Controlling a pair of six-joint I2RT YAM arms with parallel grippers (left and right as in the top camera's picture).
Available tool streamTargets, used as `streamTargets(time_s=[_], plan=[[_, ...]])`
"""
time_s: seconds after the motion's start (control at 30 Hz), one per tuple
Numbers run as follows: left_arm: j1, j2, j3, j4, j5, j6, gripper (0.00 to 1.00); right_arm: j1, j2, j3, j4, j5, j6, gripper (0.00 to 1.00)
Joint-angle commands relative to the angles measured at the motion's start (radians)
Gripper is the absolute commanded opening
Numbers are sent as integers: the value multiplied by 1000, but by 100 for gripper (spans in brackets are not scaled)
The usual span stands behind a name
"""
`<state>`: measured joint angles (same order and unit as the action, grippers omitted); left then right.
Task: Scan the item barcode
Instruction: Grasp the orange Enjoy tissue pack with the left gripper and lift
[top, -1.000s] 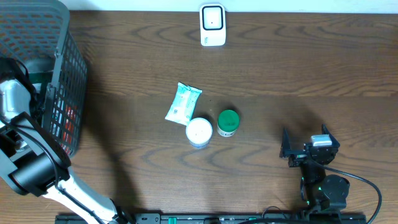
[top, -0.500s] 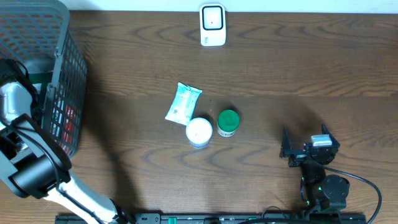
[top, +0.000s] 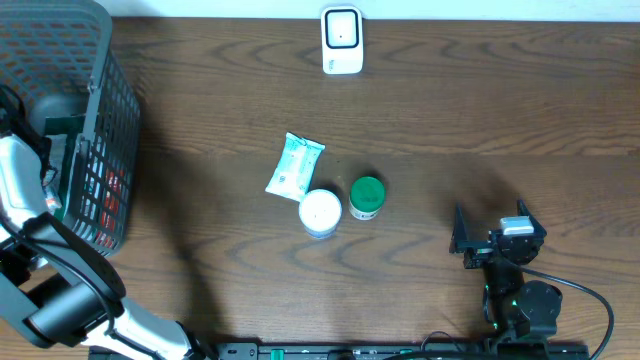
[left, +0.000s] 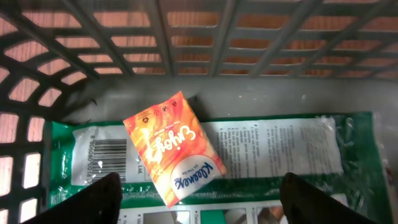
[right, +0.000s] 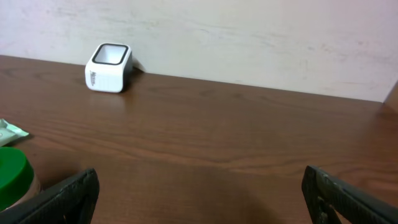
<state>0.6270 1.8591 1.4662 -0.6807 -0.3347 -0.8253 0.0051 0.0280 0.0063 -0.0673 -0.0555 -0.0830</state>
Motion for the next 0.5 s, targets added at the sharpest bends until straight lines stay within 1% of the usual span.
streamTargets(time_s=[0.0,0.47], plan=[[8,50,-19,0,0,-113,83,0,-2,-1,-4,2,11,99],[11,205,-23,18,0,-115,83,0,-2,-1,-4,2,11,99]])
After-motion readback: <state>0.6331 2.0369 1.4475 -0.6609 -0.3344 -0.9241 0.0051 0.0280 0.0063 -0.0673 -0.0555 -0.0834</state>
